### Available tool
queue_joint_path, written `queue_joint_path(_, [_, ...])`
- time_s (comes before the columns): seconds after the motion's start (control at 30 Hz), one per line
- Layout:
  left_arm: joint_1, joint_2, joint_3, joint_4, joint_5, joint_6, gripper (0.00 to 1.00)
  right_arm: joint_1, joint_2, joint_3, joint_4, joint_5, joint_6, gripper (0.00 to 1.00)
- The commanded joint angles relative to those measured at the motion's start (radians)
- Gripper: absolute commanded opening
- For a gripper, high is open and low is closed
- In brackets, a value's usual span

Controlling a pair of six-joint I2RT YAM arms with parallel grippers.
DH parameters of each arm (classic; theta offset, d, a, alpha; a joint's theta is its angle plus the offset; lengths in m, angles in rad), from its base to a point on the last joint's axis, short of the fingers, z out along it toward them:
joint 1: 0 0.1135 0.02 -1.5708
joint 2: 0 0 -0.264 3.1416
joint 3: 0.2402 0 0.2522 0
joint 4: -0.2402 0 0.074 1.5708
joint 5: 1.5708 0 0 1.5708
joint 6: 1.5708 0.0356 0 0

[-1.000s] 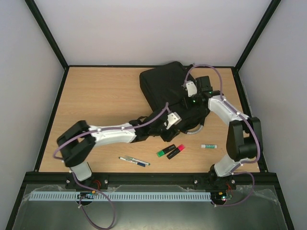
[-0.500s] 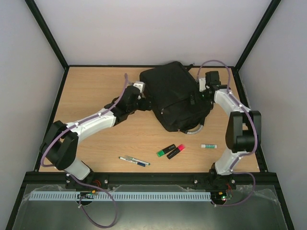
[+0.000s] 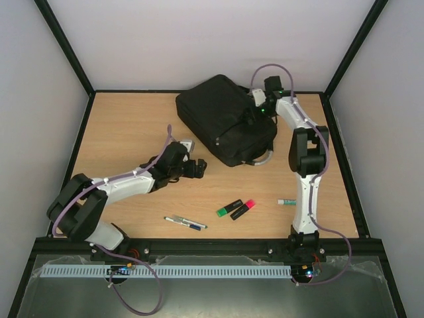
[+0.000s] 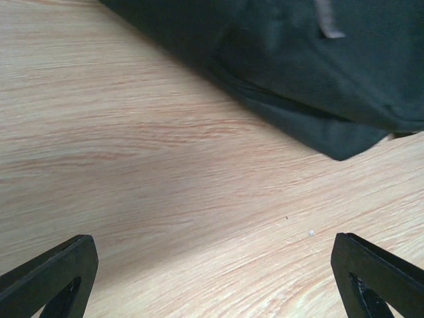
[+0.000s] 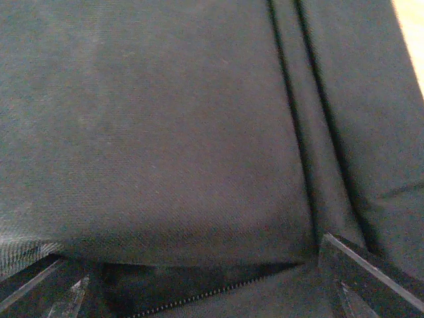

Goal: Pack the student bag
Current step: Zip the student bag at the center of the board, then adjust the student bag at the center of the board.

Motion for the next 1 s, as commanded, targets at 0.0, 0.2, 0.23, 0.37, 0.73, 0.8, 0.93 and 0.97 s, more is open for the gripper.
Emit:
queue_joint_path(0.0, [0.0, -0.069, -0.026, 0.013, -0.004, -0.001, 0.99, 0.14, 0.067, 0.023, -0.127, -0.012, -0.097, 0.89])
queue_joint_path(0.2, [0.055, -0.097, 0.009, -0.068, -0.095, -0.06, 0.99, 0.147, -0.011, -0.015, -0.076, 0.013, 0.003, 0.86])
queue_joint_path(0.23, [0.085, -0.087, 0.025, -0.081, -0.099, -0.097, 0.99, 0.147, -0.046, -0.047, -0.063, 0.023, 0.016, 0.86])
queue_joint_path(0.37, [0.215, -0.001, 0.12, -0.09, 0.034, -0.163, 0.99, 0.147, -0.255, -0.215, -0.029, 0.03, 0.05, 0.86])
queue_joint_path(0.73, [0.385, 0.327, 0.404, 0.029, 0.267, -0.26, 0.8, 0.207, -0.747, -0.77, 0.033, -0.028, 0.021, 0.7])
queue_joint_path(0.8, [0.39, 0.401, 0.507, -0.032, 0.249, -0.244, 0.76, 0.222, -0.792, -0.84, 0.036, -0.029, 0.005, 0.67])
queue_joint_path(0.93, [0.413, 0.52, 0.643, -0.102, 0.263, -0.259, 0.64, 0.232, -0.828, -0.93, 0.049, -0.038, -0.009, 0.63])
queue_joint_path(0.97, [0.421, 0.542, 0.661, -0.106, 0.271, -0.269, 0.58, 0.232, -0.83, -0.941, 0.05, -0.041, -0.009, 0.62])
